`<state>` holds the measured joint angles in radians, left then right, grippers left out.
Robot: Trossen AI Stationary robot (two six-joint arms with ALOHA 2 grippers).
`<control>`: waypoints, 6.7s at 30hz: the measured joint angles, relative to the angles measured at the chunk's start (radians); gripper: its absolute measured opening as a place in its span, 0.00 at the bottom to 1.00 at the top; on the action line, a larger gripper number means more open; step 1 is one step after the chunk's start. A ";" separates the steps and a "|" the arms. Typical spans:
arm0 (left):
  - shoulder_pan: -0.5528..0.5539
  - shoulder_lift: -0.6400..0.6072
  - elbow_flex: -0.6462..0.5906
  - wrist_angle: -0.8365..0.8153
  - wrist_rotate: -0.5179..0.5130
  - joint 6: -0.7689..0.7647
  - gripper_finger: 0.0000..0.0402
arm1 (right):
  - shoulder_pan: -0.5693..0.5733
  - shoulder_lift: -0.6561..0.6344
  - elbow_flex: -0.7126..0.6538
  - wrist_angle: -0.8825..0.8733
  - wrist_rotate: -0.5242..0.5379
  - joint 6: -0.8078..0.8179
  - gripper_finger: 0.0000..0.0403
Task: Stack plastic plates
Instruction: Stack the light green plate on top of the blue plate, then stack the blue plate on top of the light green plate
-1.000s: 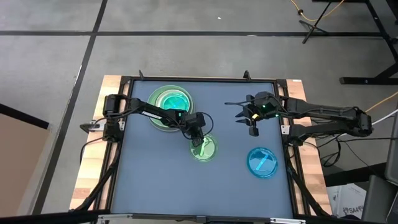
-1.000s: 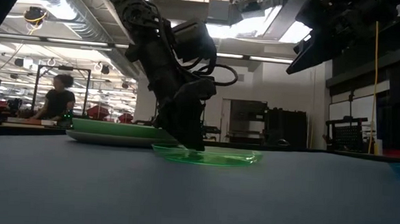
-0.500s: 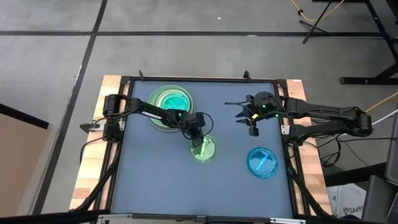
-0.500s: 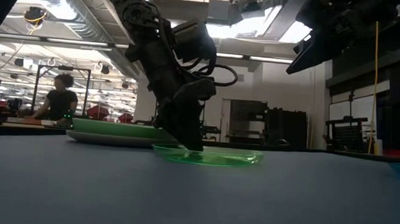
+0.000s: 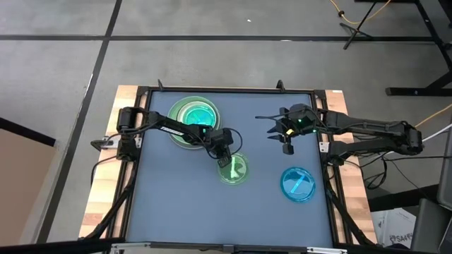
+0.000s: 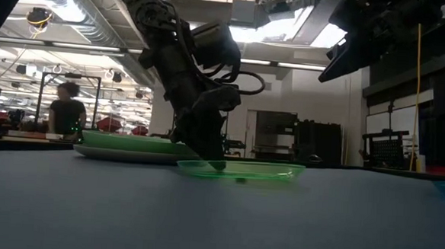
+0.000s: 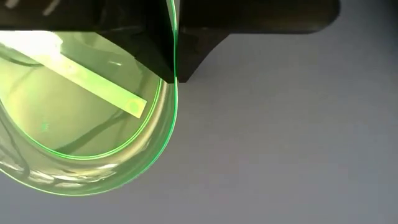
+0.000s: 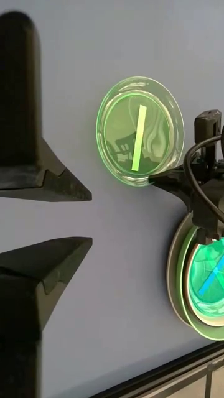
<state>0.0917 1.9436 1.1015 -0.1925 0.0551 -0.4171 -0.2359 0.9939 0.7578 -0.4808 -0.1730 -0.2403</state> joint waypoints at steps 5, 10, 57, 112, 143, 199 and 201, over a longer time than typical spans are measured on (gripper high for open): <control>0.001 -0.022 -0.002 -0.005 -0.001 0.000 0.00 | 0.000 0.000 0.000 0.036 -0.002 0.000 0.23; 0.005 -0.075 -0.004 -0.030 0.001 0.000 0.00 | 0.000 0.000 0.000 0.082 -0.003 0.000 0.23; 0.728 -0.454 0.000 -0.544 0.043 0.211 0.00 | 0.000 0.000 0.000 0.059 -0.003 0.008 0.23; 0.590 -0.372 0.000 -0.549 -0.099 0.211 0.00 | 0.000 0.000 0.000 0.059 -0.003 0.008 0.23; 0.588 -0.372 -0.001 -0.549 -0.100 0.209 0.22 | 0.000 0.000 0.000 0.057 -0.003 0.008 0.23; 0.026 -0.372 -0.001 -0.202 -0.257 0.057 0.22 | 0.028 0.000 0.000 -0.286 -0.165 0.210 0.23; 0.015 -0.372 -0.001 -0.202 -0.268 0.057 0.22 | 0.067 0.000 0.000 -0.271 -0.168 0.211 0.23</control>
<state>0.1065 1.5719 1.1007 -0.3943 -0.2128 -0.3603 -0.1693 0.9939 0.7578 -0.7520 -0.3408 -0.0295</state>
